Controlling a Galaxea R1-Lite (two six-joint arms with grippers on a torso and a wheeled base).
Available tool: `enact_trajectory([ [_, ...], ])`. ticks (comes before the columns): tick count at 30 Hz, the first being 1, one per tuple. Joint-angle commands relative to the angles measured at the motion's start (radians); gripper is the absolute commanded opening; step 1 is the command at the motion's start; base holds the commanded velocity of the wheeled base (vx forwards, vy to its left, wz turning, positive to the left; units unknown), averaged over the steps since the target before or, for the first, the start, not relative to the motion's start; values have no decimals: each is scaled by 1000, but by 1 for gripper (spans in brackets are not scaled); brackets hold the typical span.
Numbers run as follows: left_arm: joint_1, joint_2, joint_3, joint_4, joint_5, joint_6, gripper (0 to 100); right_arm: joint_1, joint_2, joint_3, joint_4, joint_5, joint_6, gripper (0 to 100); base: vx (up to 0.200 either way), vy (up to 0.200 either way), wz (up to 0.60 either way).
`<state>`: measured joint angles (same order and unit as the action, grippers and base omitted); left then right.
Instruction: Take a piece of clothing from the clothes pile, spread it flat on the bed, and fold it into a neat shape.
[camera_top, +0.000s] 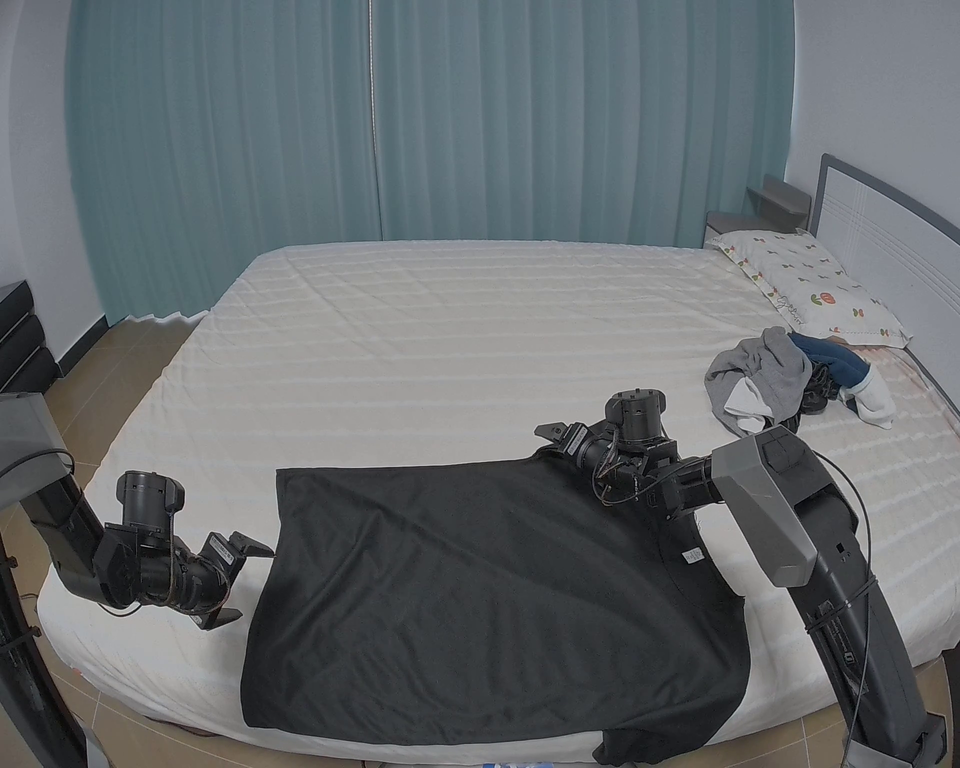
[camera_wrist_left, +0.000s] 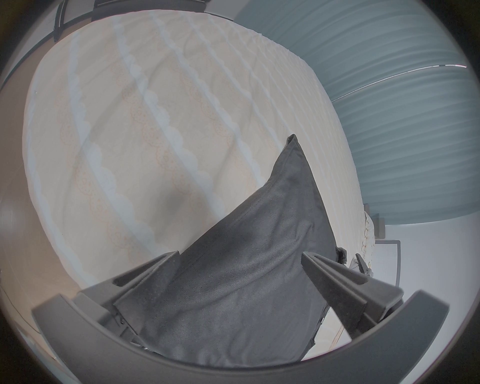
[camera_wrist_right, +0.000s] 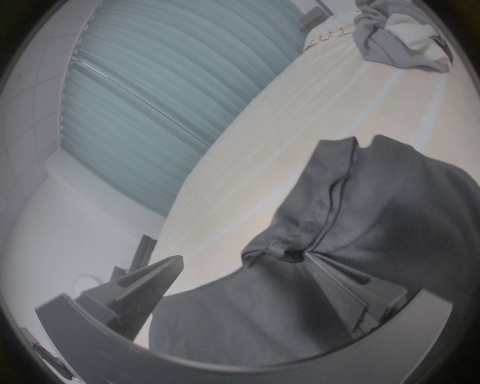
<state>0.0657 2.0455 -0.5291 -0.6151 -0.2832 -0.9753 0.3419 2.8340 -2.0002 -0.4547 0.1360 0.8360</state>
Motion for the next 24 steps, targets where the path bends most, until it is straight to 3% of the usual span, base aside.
enact_trajectory([
  [1,0,4,0,0,6,0,100,-3,11,0,-64,22,0,100,0,0,0],
  [7,-1,4,0,0,7,0,100,-14,8,0,-191,73,-1,100,0,0,0],
  [13,-1,4,0,0,7,0,100,-35,-4,0,-297,186,-3,100,0,0,0],
  [19,-1,4,1,0,7,0,100,-15,8,0,-308,182,-34,100,0,0,0],
  [24,0,4,1,0,7,-2,100,-67,-16,0,-254,143,-37,100,0,0,0],
])
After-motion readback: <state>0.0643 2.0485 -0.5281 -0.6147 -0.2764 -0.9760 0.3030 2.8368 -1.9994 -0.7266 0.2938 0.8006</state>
